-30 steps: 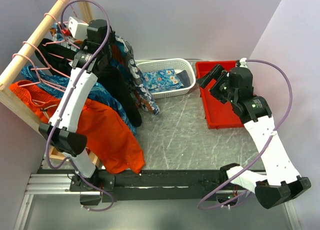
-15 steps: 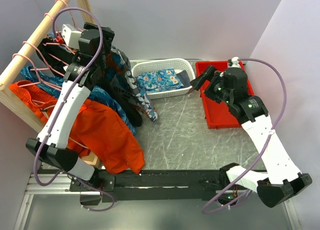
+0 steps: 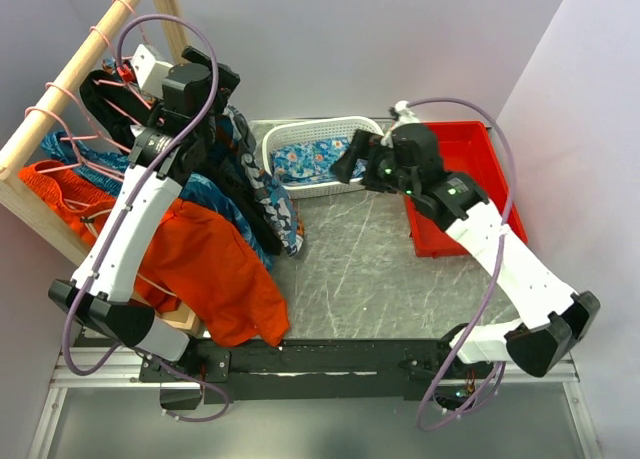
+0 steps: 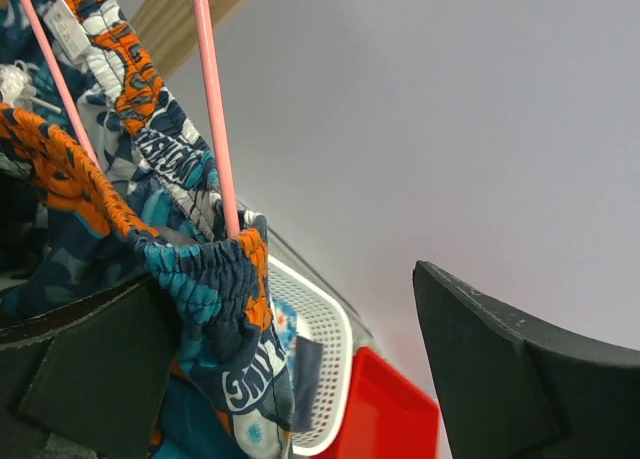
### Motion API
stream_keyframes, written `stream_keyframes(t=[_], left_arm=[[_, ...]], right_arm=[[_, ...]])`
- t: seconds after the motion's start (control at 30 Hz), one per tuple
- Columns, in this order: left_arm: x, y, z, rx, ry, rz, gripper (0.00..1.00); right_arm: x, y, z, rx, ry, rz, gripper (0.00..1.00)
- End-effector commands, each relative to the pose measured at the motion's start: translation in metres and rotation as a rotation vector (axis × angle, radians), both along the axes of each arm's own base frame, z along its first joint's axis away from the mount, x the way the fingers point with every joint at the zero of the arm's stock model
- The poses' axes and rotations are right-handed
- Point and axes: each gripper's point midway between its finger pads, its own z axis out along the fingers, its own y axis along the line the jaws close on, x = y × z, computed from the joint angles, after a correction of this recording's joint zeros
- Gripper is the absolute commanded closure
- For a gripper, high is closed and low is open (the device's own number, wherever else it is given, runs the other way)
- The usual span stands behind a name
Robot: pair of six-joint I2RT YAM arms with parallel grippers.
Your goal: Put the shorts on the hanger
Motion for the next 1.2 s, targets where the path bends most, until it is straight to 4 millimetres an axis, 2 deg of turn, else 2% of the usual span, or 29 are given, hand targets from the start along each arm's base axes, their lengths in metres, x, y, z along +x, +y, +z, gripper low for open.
stream_keyframes(t=[0.0, 0.07, 0.2, 0.27, 0.3, 0.33, 0.4, 0.43, 0.53, 0.83, 0.97, 1.13, 1.17], left_arm=[[-0.019, 0.008, 0.012, 0.099, 0.016, -0.021, 0.03], [-0.019, 0.006, 0.011, 0.123, 0.025, -0.045, 0.03], [-0.020, 0.003, 0.005, 0.174, 0.057, -0.081, 0.03], [-0.021, 0.002, 0.004, 0.197, 0.066, -0.098, 0.03], [-0.020, -0.001, 0.003, 0.205, 0.069, -0.113, 0.04], [-0.020, -0.002, 0.006, 0.222, 0.067, -0.122, 0.04], [-0.020, -0.003, 0.003, 0.256, 0.091, -0.136, 0.03], [-0.021, -0.002, 0.008, 0.263, 0.083, -0.139, 0.04], [-0.024, -0.004, 0.012, 0.300, 0.077, -0.172, 0.03], [-0.036, 0.004, 0.029, 0.386, 0.073, -0.184, 0.03], [-0.041, 0.000, 0.033, 0.404, 0.078, -0.228, 0.03], [-0.053, -0.003, 0.029, 0.432, 0.102, -0.287, 0.03], [-0.059, -0.006, 0.032, 0.429, 0.090, -0.304, 0.04]], right_arm=[[0.001, 0.042, 0.058, 0.037, -0.227, 0.133, 0.00], [0.001, 0.066, 0.061, 0.032, -0.261, 0.186, 0.00], [0.003, 0.098, 0.062, 0.005, -0.311, 0.244, 0.00], [0.005, 0.112, 0.074, 0.040, -0.348, 0.271, 0.00], [0.010, 0.123, 0.066, 0.028, -0.339, 0.281, 0.00], [0.011, 0.128, 0.078, 0.040, -0.359, 0.286, 0.00], [0.010, 0.145, 0.073, 0.028, -0.361, 0.323, 0.00], [0.009, 0.151, 0.081, 0.038, -0.378, 0.330, 0.00], [0.012, 0.164, 0.080, 0.039, -0.373, 0.343, 0.00], [0.018, 0.173, 0.071, 0.038, -0.352, 0.343, 0.00], [0.017, 0.172, 0.071, 0.036, -0.350, 0.343, 0.00], [0.012, 0.157, 0.069, 0.015, -0.345, 0.317, 0.00], [0.008, 0.149, 0.080, 0.023, -0.364, 0.301, 0.00]])
